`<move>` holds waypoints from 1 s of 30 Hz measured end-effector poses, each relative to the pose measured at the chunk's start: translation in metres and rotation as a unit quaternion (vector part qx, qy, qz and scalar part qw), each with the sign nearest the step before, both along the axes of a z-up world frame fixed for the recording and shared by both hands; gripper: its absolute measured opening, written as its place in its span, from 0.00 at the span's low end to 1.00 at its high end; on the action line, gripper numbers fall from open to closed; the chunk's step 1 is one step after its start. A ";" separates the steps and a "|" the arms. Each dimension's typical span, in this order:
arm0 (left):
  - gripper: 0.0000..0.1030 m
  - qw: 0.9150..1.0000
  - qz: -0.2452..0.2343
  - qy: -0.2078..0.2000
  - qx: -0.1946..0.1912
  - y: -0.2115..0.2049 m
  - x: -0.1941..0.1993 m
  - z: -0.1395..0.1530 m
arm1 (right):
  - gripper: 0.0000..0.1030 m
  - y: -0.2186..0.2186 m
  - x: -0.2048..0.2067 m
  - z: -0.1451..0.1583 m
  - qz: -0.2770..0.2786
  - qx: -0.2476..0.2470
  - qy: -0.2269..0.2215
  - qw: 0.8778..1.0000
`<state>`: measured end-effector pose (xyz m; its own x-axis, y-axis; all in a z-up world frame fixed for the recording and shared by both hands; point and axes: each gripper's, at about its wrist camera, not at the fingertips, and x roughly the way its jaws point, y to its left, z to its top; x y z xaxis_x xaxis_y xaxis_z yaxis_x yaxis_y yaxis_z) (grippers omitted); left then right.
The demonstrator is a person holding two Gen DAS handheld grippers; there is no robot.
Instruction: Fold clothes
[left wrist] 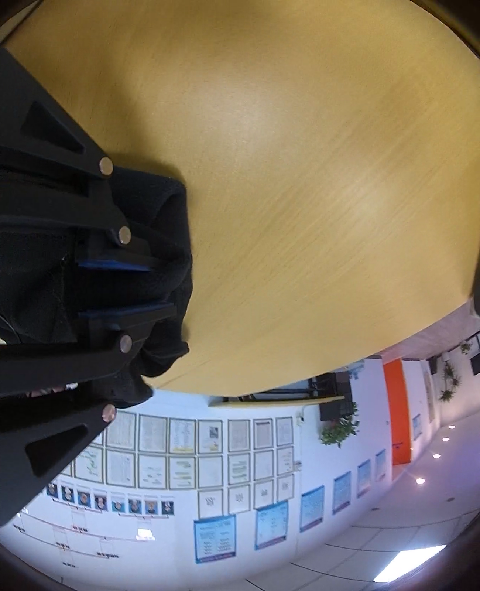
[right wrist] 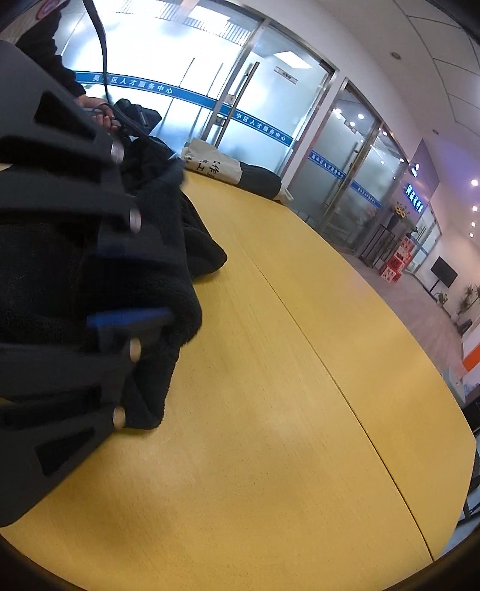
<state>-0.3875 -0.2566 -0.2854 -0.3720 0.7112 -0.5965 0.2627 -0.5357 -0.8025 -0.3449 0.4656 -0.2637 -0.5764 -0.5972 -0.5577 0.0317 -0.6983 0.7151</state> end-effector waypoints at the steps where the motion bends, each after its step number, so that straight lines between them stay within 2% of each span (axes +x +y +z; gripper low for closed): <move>1: 0.24 1.000 -0.006 0.007 -0.018 0.001 0.000 0.009 | 0.73 0.003 0.004 0.009 -0.010 0.009 0.011 1.000; 3: 0.47 0.995 -0.013 0.043 -0.088 -0.001 0.006 0.048 | 0.75 0.011 0.017 0.049 -0.038 0.039 0.071 0.996; 4: 0.54 0.990 -0.010 0.071 -0.120 -0.006 0.014 0.074 | 0.79 0.015 0.023 0.069 -0.048 0.053 0.100 0.992; 5: 0.65 0.983 -0.006 0.099 -0.152 -0.012 0.023 0.100 | 0.82 0.017 0.030 0.089 -0.056 0.068 0.126 0.988; 6: 0.71 0.977 -0.003 0.123 -0.175 -0.017 0.032 0.126 | 0.89 0.016 0.038 0.107 -0.057 0.088 0.145 0.984; 8: 0.73 0.967 0.004 0.157 -0.201 -0.030 0.056 0.173 | 0.93 0.001 0.059 0.137 -0.023 0.149 0.181 0.972; 10: 0.74 0.953 0.007 0.170 -0.252 -0.041 0.085 0.210 | 0.93 -0.019 0.083 0.162 0.026 0.213 0.215 0.953; 11: 0.75 0.943 0.003 0.170 -0.287 -0.049 0.105 0.225 | 0.93 -0.026 0.097 0.169 0.051 0.230 0.226 0.945; 13: 0.76 0.924 -0.017 0.175 -0.340 -0.053 0.135 0.250 | 0.93 -0.026 0.118 0.174 0.075 0.229 0.228 0.943; 14: 0.84 0.918 -0.036 0.176 -0.355 -0.050 0.145 0.256 | 0.93 -0.022 0.124 0.172 0.084 0.219 0.220 0.947; 15: 0.90 0.916 -0.065 0.174 -0.356 -0.043 0.152 0.254 | 0.93 -0.018 0.131 0.170 0.093 0.209 0.212 0.950; 17: 0.90 0.910 -0.122 0.170 -0.357 -0.028 0.166 0.250 | 0.93 -0.014 0.142 0.164 0.117 0.196 0.192 0.954; 19: 0.90 0.902 -0.178 0.166 -0.356 -0.011 0.177 0.241 | 0.93 -0.031 0.140 0.143 0.177 0.217 0.154 0.948; 22: 0.90 0.893 -0.242 0.164 -0.341 0.032 0.162 0.194 | 0.91 -0.058 0.124 0.105 0.237 0.262 0.125 0.927; 25: 0.90 0.883 -0.287 0.170 -0.330 0.070 0.134 0.140 | 0.89 -0.058 0.079 0.068 0.207 0.272 0.098 0.935; 28: 0.87 0.892 -0.276 0.144 -0.328 0.086 0.084 0.083 | 0.85 -0.050 0.021 0.036 0.157 0.274 0.051 0.947; 30: 0.86 0.900 -0.252 0.127 -0.332 0.085 0.052 0.053 | 0.83 -0.049 -0.005 0.027 0.148 0.272 0.040 0.950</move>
<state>-0.3354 -0.1712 -0.2325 -0.2863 0.3464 -0.8933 -0.2949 -0.9190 -0.2618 -0.3499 0.4166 -0.2368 -0.4818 -0.3750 -0.7920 0.3230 -0.9162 0.2373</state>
